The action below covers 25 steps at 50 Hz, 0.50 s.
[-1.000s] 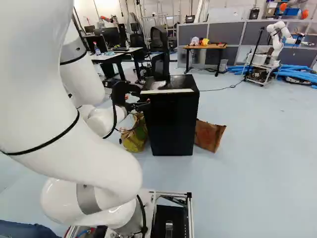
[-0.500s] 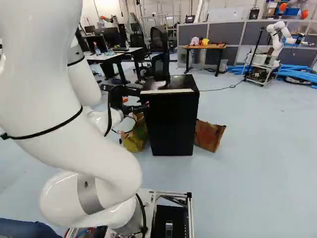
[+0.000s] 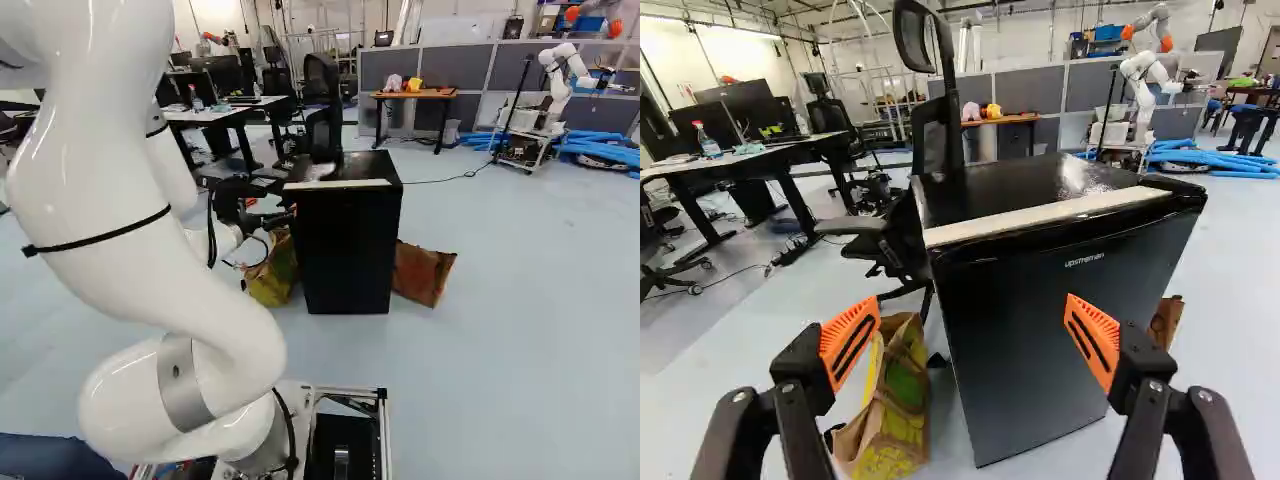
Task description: Grab a drink from the fridge
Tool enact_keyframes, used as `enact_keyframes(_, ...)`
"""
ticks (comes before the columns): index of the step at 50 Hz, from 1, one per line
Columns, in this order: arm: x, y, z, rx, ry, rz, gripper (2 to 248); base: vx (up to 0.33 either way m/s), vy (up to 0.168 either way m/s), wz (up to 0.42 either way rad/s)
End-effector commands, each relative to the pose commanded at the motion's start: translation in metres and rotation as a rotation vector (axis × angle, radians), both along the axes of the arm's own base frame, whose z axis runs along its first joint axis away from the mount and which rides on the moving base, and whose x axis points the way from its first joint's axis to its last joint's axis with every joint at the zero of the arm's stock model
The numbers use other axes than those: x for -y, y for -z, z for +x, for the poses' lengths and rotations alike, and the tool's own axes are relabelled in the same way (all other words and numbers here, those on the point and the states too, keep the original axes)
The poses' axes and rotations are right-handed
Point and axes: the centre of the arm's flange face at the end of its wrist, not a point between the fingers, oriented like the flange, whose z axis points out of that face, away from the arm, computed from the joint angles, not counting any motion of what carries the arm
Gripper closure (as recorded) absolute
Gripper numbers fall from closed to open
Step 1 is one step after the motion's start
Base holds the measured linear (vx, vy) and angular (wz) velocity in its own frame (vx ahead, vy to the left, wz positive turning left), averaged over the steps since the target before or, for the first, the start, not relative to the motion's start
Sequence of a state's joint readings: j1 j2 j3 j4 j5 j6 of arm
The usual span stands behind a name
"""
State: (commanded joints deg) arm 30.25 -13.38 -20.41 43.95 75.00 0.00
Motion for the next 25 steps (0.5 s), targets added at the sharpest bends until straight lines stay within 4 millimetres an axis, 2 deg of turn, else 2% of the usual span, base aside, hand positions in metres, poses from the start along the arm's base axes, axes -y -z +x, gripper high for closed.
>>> enact_keyframes(25,-0.022,0.022,0.032,0.060,0.077,-0.043,3,0.000,0.000,0.000)
